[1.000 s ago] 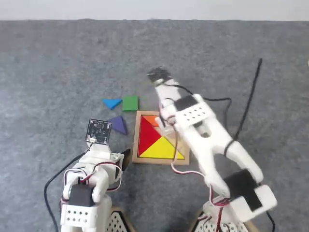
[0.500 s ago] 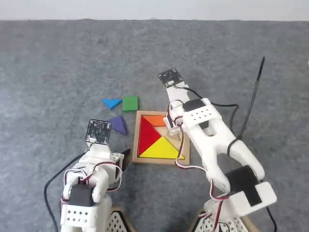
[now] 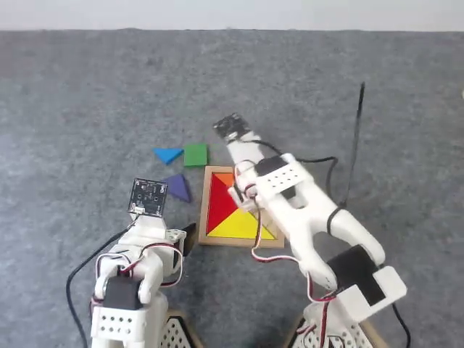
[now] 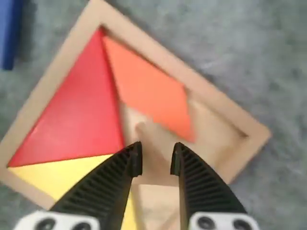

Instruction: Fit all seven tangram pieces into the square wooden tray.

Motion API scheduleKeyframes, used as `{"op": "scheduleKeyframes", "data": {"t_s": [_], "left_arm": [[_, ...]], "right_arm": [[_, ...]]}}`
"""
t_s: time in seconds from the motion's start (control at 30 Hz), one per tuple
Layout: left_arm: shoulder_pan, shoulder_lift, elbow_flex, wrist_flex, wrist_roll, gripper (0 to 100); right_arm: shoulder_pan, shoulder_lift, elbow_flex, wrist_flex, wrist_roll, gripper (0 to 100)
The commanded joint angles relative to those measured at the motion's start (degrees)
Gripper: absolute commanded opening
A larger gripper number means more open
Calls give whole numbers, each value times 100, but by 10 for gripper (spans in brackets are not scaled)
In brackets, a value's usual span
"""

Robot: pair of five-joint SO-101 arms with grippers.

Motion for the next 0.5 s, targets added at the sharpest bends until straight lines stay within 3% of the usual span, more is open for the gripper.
{"op": "scheduleKeyframes", "data": {"t_s": [0.0, 0.47], "left_arm": [[-26, -114, -40, 26, -18, 238], [-26, -114, -40, 26, -18, 238]], "right_arm": [[-180, -48, -185, -75, 132, 112], [479, -813, 237, 409, 141, 113]]}}
